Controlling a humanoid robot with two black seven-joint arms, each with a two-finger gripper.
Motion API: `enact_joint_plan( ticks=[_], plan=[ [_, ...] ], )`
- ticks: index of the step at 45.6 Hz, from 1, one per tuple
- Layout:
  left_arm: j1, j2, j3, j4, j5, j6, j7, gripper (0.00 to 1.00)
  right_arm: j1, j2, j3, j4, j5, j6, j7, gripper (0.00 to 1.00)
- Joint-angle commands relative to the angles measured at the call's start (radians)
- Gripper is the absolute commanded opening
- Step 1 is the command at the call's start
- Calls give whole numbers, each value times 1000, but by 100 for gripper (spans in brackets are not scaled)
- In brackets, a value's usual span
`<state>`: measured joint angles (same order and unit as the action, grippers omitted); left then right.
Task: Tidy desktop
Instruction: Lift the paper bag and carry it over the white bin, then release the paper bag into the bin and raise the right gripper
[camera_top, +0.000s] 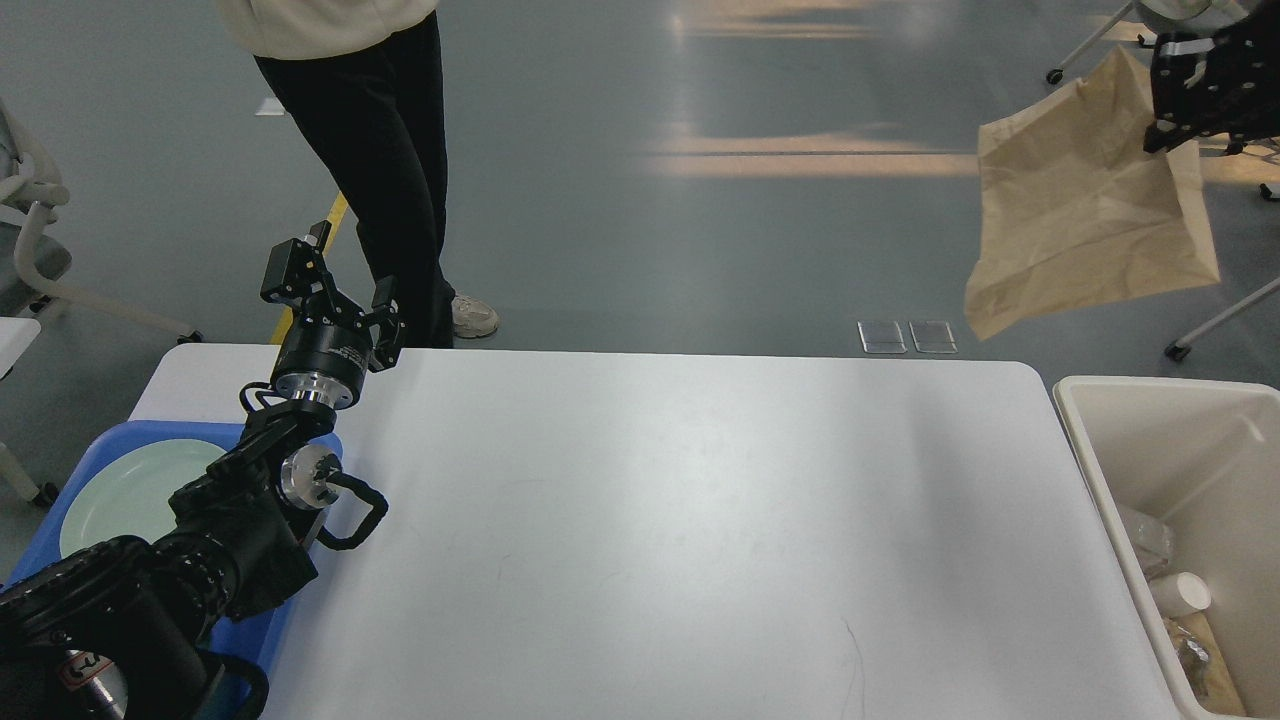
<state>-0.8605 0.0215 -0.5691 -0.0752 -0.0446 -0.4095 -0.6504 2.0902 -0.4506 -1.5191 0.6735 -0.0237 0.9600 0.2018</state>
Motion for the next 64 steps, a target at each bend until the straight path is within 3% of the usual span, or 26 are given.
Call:
enact_joint_plan(
  ticks=[1, 16, 28, 41, 59, 60, 62, 64],
  plan=[
    [0, 0, 0, 0, 0, 0, 0, 97, -61, -94, 2, -25, 10, -33, 1, 0],
    [0, 0, 0, 0, 0, 0, 0, 97, -278, -292, 86, -26, 30, -455, 1, 0],
    [0, 0, 0, 0, 0, 0, 0, 97, -576, -367, 273, -83, 31, -760, 7, 0],
    [0, 0, 0, 0, 0, 0, 0, 97, -910, -376, 530, -178, 31, -807, 10, 0],
    [1, 0, 0, 0, 0, 0, 0, 97, -1162, -355, 705, -204, 30, -808, 10, 0],
    [0, 0, 0, 0, 0, 0, 0, 97, -1164, -352, 711, -209, 30, -808, 10, 11],
    [0, 0, 0, 0, 0, 0, 0, 97, -1167, -349, 717, -232, 30, -811, 10, 48],
    [1, 0, 0, 0, 0, 0, 0, 97, -1167, -344, 720, -256, 30, -819, 10, 77]
  ],
)
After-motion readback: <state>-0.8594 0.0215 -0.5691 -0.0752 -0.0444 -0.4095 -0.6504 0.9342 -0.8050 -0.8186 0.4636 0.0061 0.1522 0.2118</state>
